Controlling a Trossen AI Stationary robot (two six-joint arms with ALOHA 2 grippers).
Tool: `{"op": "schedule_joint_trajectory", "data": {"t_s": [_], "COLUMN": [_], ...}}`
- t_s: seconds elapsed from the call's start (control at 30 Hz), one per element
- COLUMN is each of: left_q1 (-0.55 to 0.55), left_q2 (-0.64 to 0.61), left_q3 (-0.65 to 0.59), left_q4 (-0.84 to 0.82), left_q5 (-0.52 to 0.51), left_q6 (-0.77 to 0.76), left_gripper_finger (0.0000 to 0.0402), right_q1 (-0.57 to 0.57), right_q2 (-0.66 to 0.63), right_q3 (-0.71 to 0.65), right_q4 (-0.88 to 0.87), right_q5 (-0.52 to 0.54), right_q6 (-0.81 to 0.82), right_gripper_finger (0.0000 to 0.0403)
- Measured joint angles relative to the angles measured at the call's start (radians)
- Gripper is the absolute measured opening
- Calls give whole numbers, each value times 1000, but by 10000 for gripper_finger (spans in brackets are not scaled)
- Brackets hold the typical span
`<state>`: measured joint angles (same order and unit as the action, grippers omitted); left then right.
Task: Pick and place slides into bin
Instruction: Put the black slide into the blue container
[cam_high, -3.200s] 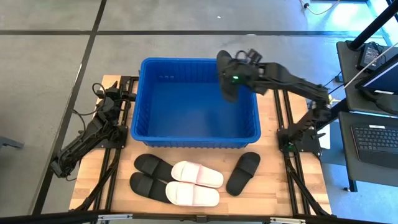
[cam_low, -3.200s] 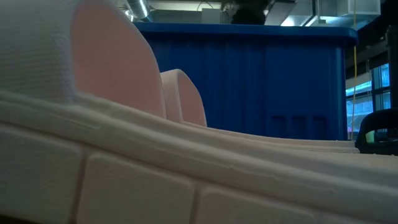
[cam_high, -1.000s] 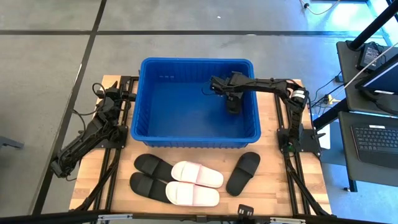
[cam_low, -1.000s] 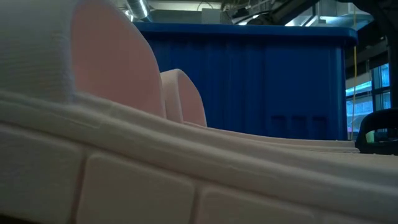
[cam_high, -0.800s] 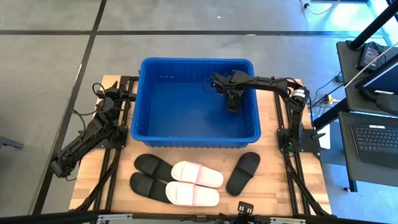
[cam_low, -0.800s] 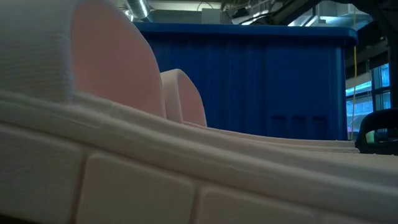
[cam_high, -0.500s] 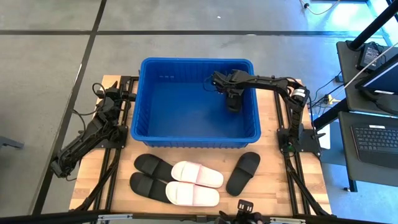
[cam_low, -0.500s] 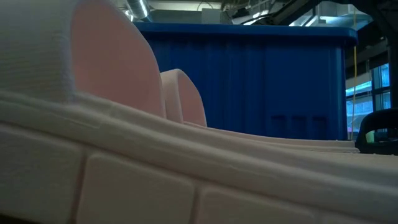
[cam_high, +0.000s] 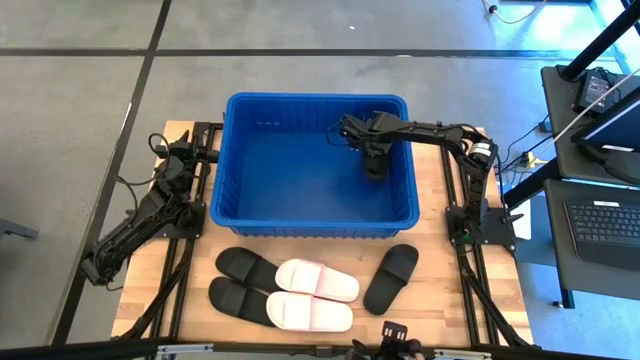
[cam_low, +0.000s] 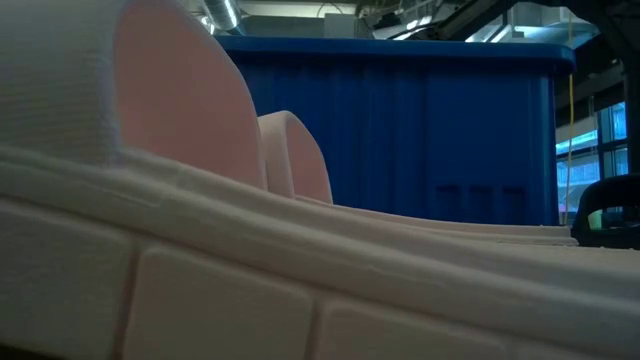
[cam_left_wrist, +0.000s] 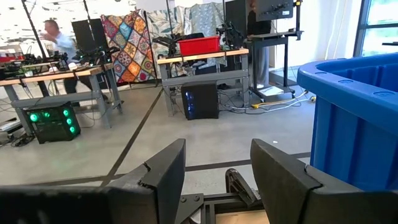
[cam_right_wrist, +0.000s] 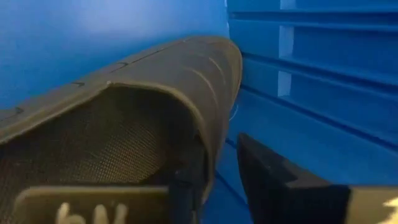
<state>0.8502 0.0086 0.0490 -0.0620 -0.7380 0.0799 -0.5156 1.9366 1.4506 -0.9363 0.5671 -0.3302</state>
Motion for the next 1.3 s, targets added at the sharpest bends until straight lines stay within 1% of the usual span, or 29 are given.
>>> {"op": "schedule_joint_trajectory", "data": {"t_s": [0.3,0.63,0.73,0.87,1.03,1.3], "left_q1": [0,0,0,0,0,0], "left_q2": [0,0,0,0,0,0], "left_q3": [0,0,0,0,0,0], "left_q4": [0,0,0,0,0,0], "left_q5": [0,0,0,0,0,0], "left_q6": [0,0,0,0,0,0], "left_gripper_finger": [176,176,176,176,176,176], "right_q1": [0,0,0,0,0,0], "right_q2": [1,1,1,1,1,-4], "right_q3": [0,0,0,0,0,0], "right_q4": [-38,-87,-88,-104,-155,-183], "right_q5": [-19,-20,-21,-26,-117,-122], "right_q6": [6,13,17,62,69,93], "right_gripper_finger": [181,232,241,245,245,245]}}
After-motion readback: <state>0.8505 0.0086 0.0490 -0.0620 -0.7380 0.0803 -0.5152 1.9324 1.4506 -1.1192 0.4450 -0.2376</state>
